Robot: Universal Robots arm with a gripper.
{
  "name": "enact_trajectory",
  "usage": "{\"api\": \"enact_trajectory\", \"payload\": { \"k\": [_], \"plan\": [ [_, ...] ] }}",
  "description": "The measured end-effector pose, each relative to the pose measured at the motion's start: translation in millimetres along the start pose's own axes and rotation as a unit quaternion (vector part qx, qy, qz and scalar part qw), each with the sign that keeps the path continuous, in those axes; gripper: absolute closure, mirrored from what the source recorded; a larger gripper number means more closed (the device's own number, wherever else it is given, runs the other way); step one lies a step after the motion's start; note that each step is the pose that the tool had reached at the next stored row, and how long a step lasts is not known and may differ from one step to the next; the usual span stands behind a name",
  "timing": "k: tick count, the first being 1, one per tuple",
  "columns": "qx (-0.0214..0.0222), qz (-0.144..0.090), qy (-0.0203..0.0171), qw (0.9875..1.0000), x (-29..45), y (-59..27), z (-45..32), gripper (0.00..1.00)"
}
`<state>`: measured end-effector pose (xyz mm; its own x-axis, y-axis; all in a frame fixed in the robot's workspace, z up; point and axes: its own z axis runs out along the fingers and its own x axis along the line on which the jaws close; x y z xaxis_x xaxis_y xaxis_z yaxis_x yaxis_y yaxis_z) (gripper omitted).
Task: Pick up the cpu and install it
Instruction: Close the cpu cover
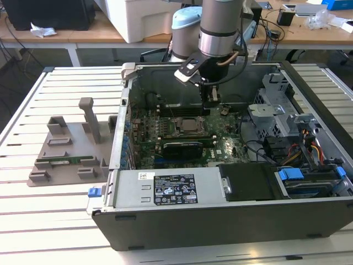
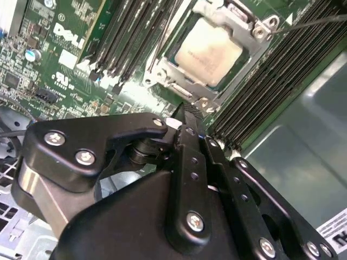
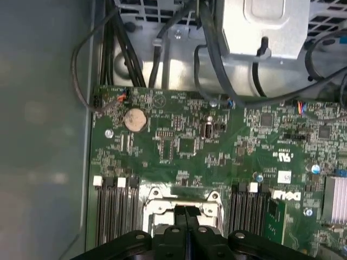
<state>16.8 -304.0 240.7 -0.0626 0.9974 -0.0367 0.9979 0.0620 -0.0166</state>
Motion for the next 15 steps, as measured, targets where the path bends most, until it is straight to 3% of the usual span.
{"api": "enact_trajectory", "payload": {
  "k": [4, 12, 15],
  "plan": [
    [0.0000, 0.000, -0.0001, 1.0000, 1.4, -18.2, 7.6, 0.89],
    [0.0000, 0.000, -0.0001, 1.0000, 3.8, -45.9, 25.4, 0.89],
    [0.0000, 0.000, -0.0001, 1.0000, 4.3, -49.6, 32.2, 0.89]
  ]
}}
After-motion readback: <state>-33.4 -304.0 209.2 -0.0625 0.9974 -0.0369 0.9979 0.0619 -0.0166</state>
